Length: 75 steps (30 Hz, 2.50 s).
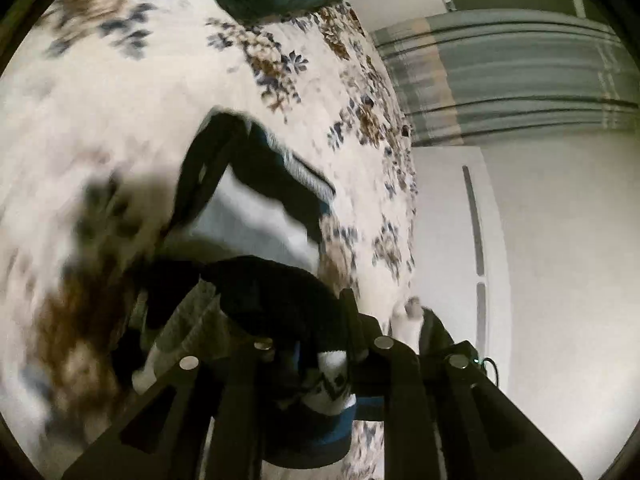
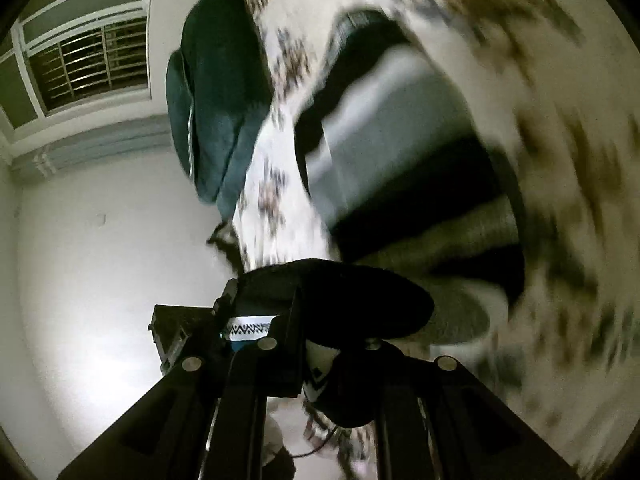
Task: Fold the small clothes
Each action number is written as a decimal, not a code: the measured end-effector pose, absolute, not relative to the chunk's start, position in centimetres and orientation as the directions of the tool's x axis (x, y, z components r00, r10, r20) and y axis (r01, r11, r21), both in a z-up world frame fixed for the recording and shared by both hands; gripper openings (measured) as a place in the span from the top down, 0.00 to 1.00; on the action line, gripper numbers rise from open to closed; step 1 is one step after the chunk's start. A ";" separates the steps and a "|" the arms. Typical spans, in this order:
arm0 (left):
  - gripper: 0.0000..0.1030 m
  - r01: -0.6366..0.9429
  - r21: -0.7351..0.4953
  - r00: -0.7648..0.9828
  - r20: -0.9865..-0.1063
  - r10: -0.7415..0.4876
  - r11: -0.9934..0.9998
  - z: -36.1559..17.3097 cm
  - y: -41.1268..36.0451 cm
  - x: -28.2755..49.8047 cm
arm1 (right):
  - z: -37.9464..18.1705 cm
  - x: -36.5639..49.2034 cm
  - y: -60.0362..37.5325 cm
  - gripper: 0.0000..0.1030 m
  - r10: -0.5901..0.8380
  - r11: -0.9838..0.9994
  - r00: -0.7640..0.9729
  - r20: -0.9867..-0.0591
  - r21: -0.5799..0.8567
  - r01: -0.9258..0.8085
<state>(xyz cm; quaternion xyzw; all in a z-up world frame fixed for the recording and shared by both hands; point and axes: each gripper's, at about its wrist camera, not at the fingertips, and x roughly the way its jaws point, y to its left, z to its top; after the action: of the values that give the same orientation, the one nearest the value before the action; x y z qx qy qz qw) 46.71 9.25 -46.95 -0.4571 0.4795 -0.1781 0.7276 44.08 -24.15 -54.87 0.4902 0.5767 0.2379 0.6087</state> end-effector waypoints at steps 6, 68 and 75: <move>0.75 -0.196 -0.842 0.449 -0.532 -0.717 0.502 -50.4 9.2 57.5 | -57.4 56.6 -25.6 0.89 0.818 0.417 0.279 -0.504 0.852 0.317; 0.68 -0.329 -0.807 0.612 -0.578 -0.540 0.491 -52.9 11.6 45.4 | -66.4 63.1 -24.4 0.85 0.835 0.540 0.053 -0.548 0.834 0.115; 0.68 -0.261 -0.761 0.414 -0.645 -0.643 0.595 -52.4 12.6 42.0 | -62.0 49.4 -23.9 0.86 0.798 0.555 0.134 -0.588 0.803 0.216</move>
<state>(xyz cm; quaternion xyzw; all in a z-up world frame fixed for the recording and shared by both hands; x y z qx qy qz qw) 42.04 12.59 -52.38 -0.4304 0.5248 -0.1321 0.7224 49.39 -23.93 -62.00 0.4113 0.6163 0.2304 0.6308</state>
